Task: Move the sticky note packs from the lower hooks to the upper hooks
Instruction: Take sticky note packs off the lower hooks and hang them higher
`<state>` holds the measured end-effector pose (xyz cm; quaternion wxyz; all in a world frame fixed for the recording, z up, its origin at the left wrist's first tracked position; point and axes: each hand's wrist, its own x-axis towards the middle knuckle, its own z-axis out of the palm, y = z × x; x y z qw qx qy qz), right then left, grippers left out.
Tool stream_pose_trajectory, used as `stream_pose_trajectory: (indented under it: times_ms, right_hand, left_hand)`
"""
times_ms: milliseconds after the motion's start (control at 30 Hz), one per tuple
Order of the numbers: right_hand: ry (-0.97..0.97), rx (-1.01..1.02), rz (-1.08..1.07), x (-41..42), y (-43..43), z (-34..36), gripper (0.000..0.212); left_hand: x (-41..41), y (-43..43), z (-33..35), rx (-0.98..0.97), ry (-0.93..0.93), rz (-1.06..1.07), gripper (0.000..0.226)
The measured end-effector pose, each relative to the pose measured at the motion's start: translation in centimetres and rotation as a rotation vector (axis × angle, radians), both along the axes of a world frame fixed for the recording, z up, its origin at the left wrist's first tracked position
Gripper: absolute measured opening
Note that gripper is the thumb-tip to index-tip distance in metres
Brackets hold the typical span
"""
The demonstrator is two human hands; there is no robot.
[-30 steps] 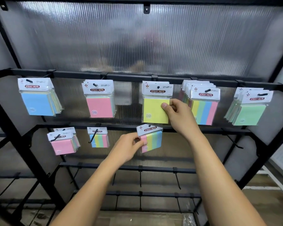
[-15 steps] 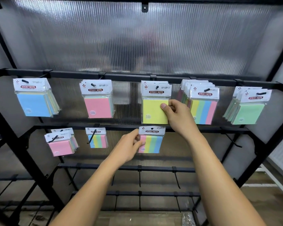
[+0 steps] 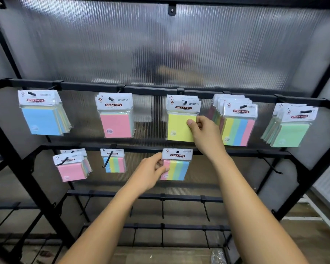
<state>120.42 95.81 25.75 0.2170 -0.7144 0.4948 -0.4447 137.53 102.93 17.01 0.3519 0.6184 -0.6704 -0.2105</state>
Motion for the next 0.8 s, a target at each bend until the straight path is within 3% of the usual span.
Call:
stream_pose_trajectory:
  times_ms: [233, 600, 800]
  right_hand:
    - [0.042, 0.049, -0.008, 0.6, 0.4, -0.9, 0.039]
    - [0.146, 0.407, 0.078, -4.2, 5.5, -11.6, 0.030]
    - [0.080, 0.300, 0.061, -8.4, 6.3, -12.0, 0.019]
  left_hand:
    - [0.0, 0.2, -0.8, 0.005, 0.006, -0.004, 0.019]
    - [-2.1, -0.1, -2.3, -0.021, 0.061, -0.018, 0.018]
    - [-6.0, -0.8, -2.0, 0.028, 0.245, -0.160, 0.029]
